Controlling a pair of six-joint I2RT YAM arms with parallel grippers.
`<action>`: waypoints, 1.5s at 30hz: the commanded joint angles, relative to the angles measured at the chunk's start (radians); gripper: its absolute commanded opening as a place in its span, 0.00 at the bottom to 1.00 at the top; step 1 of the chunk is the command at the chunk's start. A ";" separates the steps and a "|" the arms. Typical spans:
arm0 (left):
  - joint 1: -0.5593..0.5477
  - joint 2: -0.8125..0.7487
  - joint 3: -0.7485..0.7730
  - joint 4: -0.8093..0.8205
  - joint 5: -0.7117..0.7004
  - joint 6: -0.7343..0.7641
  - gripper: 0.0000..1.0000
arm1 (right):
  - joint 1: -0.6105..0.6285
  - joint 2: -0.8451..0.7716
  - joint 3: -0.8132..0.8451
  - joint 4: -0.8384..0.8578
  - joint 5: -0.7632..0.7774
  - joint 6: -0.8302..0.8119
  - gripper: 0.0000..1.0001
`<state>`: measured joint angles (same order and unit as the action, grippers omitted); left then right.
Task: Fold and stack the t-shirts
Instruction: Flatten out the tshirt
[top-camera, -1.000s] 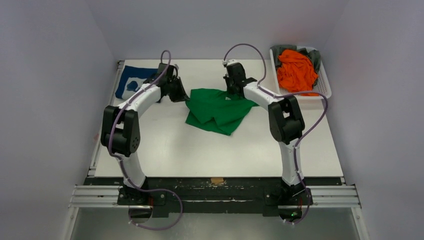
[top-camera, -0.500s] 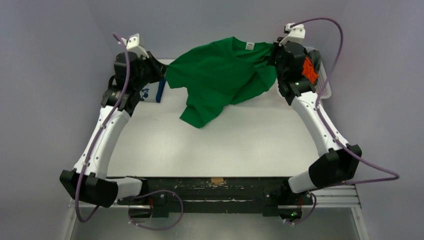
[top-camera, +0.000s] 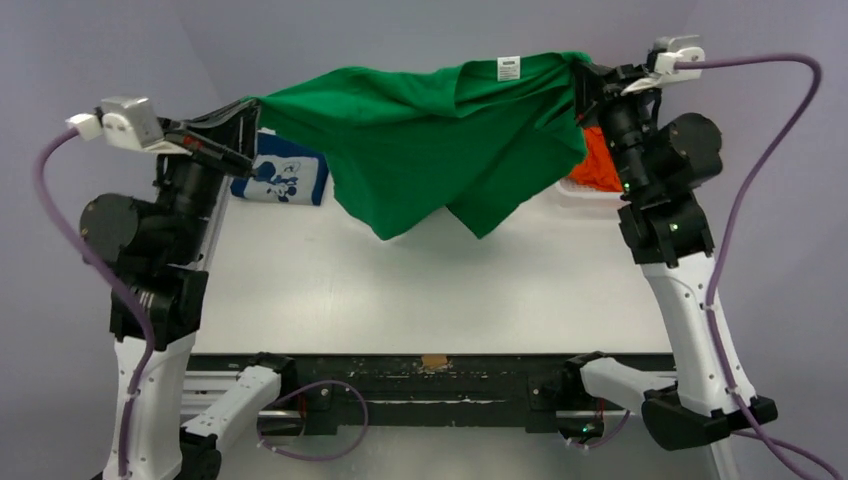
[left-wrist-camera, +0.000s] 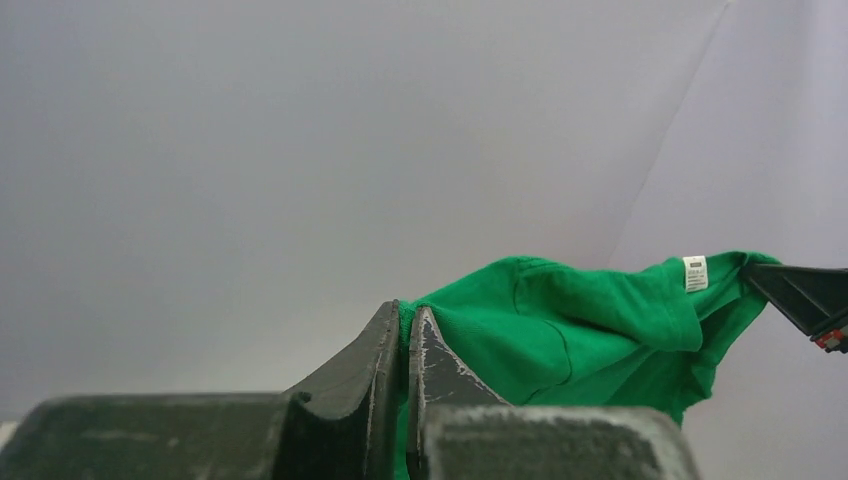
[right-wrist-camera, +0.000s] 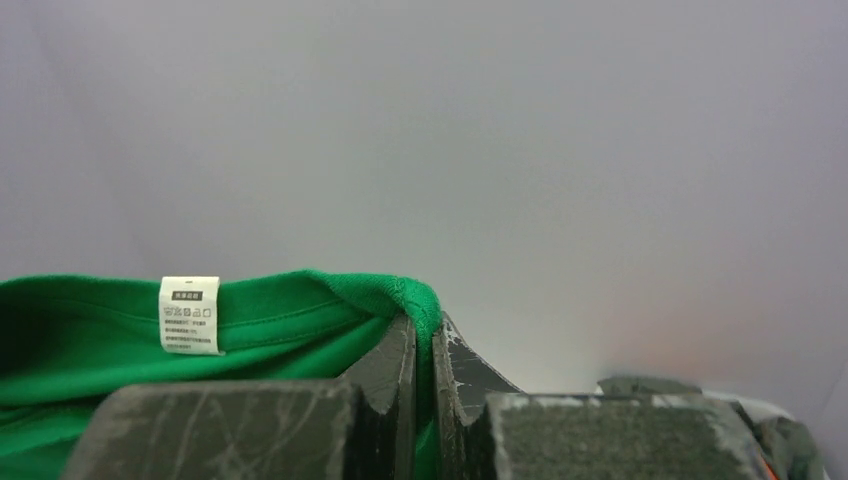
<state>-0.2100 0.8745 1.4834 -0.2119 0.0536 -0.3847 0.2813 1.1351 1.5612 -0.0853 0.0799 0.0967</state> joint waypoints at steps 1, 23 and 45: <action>0.003 -0.057 0.091 0.074 0.047 0.067 0.00 | -0.002 -0.073 0.113 -0.050 -0.197 -0.016 0.00; 0.003 0.267 0.405 -0.169 -0.177 0.046 0.00 | -0.002 0.195 0.399 -0.283 -0.062 0.014 0.00; 0.045 1.014 0.318 -0.413 -0.171 -0.128 1.00 | -0.036 0.823 0.081 -0.043 -0.076 0.185 0.64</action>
<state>-0.1646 2.0792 1.8225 -0.7048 -0.2279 -0.4805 0.2466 2.1235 1.6260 -0.2558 0.0177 0.2771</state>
